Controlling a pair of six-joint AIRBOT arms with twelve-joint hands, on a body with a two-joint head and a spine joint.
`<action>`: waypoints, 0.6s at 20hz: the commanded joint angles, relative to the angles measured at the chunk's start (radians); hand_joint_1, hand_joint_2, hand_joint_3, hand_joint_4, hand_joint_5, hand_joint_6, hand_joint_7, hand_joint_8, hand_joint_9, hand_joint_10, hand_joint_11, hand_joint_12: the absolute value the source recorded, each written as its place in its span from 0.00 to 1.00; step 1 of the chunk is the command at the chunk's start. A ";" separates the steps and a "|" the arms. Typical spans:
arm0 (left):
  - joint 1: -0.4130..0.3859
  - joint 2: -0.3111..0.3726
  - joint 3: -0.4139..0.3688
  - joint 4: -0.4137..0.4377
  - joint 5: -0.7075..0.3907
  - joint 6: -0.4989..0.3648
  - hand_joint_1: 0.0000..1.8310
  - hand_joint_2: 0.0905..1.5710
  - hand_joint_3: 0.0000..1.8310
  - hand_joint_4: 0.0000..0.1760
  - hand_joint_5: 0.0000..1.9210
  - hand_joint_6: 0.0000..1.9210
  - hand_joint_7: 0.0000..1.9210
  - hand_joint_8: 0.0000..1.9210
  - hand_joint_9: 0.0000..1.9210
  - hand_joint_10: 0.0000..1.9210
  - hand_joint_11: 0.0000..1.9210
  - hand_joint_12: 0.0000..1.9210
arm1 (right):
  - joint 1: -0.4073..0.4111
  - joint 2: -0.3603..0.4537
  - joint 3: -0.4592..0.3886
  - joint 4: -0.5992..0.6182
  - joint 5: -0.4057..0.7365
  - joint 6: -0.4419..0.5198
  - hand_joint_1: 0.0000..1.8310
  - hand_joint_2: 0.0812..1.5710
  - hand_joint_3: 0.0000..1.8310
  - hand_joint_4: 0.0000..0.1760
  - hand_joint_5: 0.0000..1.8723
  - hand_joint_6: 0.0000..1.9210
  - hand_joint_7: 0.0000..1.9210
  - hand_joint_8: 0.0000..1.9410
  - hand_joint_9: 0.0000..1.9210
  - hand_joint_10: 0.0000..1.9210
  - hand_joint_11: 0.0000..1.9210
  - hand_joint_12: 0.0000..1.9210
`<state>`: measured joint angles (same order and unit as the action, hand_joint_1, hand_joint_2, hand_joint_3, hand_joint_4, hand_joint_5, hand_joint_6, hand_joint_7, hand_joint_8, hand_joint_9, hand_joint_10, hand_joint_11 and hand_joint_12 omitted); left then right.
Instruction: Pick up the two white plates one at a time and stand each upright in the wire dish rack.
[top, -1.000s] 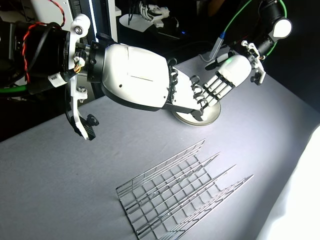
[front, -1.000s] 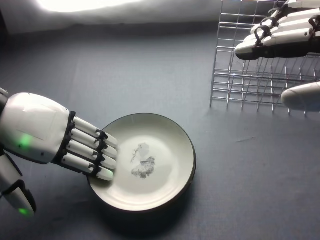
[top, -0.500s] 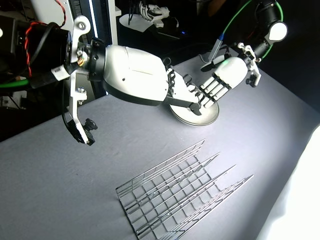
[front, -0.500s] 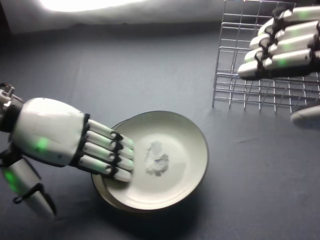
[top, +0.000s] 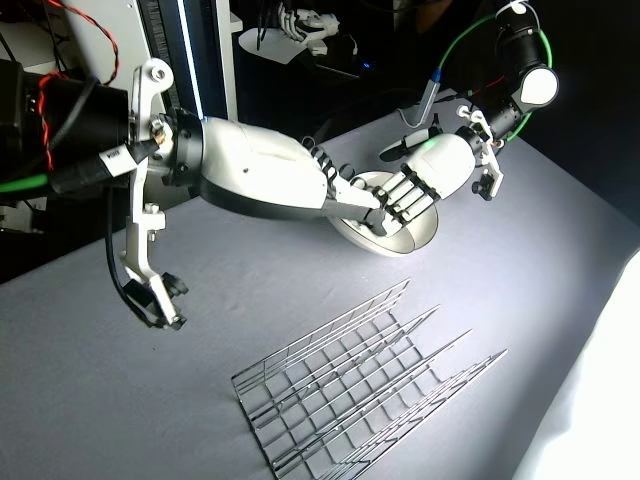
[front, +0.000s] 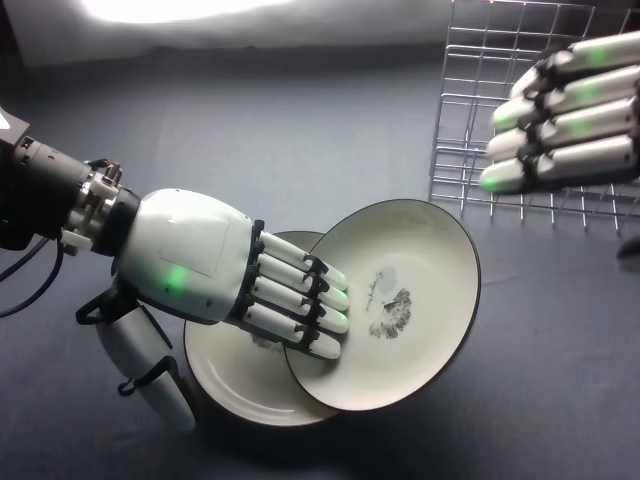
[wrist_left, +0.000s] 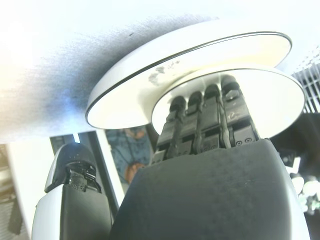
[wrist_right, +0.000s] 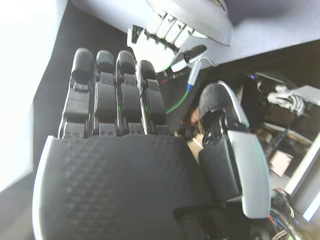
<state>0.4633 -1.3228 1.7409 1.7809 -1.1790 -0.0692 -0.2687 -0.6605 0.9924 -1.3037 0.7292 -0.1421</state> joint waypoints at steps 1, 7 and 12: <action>0.006 -0.017 -0.002 0.020 0.057 -0.005 0.00 0.68 0.00 0.00 0.03 0.00 0.02 0.00 0.01 0.00 0.01 0.03 | 0.012 0.005 0.002 0.053 0.065 -0.001 0.42 0.78 0.00 0.00 0.08 0.00 0.10 0.00 0.09 0.00 0.00 0.26; 0.013 -0.010 0.002 0.020 0.057 -0.005 0.00 0.68 0.00 0.00 0.03 0.00 0.02 0.00 0.01 0.00 0.01 0.04 | -0.036 -0.004 0.001 -0.002 0.156 0.008 0.70 0.65 0.00 0.00 0.08 0.00 0.10 0.00 0.10 0.01 0.00 0.32; 0.004 -0.016 0.010 0.019 0.057 -0.005 0.00 0.68 0.00 0.00 0.02 0.00 0.02 0.00 0.01 0.00 0.00 0.06 | -0.111 -0.013 -0.007 -0.002 0.158 0.004 0.69 0.58 0.00 0.00 0.04 0.00 0.07 0.00 0.07 0.00 0.00 0.28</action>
<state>0.4622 -1.3239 1.7470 1.7813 -1.1816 -0.0692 -0.3912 -0.6762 0.9897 -1.3716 0.8345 -0.1345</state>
